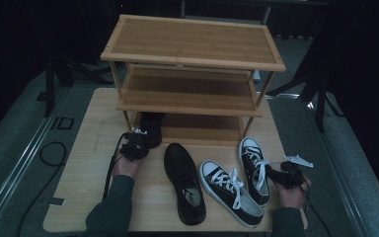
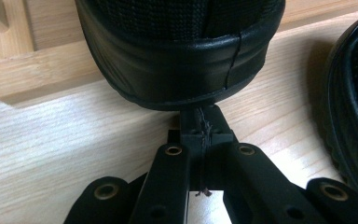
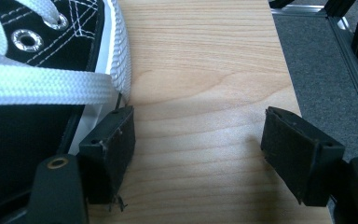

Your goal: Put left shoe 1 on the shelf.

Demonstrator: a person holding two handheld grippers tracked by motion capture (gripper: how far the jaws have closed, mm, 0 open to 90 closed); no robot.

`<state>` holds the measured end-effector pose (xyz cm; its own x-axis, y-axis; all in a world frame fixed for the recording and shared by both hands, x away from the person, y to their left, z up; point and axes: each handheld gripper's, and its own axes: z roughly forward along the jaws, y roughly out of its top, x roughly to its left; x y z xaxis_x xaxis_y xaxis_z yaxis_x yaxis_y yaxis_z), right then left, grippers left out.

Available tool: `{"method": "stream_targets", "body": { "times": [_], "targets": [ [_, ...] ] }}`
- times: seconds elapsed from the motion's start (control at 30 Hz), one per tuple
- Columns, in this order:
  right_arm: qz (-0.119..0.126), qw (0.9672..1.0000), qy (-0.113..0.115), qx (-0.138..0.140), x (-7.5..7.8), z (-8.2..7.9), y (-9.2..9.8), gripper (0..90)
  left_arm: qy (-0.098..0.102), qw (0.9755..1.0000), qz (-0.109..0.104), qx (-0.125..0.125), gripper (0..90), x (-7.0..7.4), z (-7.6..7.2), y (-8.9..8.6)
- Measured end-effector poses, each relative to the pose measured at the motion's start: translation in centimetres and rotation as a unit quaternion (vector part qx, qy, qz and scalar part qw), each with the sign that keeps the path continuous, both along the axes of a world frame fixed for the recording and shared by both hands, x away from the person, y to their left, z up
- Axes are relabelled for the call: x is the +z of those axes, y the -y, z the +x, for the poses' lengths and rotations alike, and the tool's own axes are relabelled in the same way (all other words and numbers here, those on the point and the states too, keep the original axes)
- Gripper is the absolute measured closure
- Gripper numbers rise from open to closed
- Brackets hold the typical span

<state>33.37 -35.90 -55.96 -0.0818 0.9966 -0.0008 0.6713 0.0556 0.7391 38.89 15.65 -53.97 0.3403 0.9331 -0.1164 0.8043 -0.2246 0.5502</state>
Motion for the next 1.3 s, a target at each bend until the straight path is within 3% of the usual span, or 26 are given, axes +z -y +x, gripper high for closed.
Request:
{"method": "stream_targets", "body": {
  "times": [0.27, 0.5, 0.73, 0.93, 1.07, 1.17, 1.3],
  "targets": [
    [0.0, 1.0, 0.0, 0.0, 0.0, 0.0, 0.0, 25.7, 0.001, 0.9999, -0.004, 0.013, 88.7, 0.0, 0.6, 0.0],
    [0.0, 1.0, 0.0, 0.001, 0.0, 0.0, 0.0, 25.7, 0.003, 1.0, 0.007, 0.004, 81.3, 0.1, 0.4, 0.2],
    [0.001, 1.0, 0.001, 0.002, 0.0, 0.1, 0.0, 25.7, 0.013, 0.9999, 0.003, -0.009, 68.5, 0.4, -1.1, -0.4],
    [0.0, 1.0, 0.0, 0.002, 0.0, 0.0, 0.0, 25.8, 0.031, 0.9984, -0.015, -0.045, 60.0, 1.3, -3.3, -0.6],
    [0.0, 1.0, 0.0, 0.001, 0.0, 0.0, 0.0, 25.8, 0.026, 0.9977, -0.021, -0.059, 53.7, 2.2, -4.4, -0.2],
    [0.0, 1.0, 0.0, 0.001, 0.0, 0.0, 0.0, 25.8, 0.033, 0.9967, -0.02, -0.072, 49.7, 3.0, -5.0, 0.3],
    [0.0, 1.0, 0.0, 0.002, 0.0, 0.0, 0.0, 25.7, 0.04, 0.9951, -0.035, -0.084, 46.8, 4.2, -5.8, 1.0]
  ]
}}
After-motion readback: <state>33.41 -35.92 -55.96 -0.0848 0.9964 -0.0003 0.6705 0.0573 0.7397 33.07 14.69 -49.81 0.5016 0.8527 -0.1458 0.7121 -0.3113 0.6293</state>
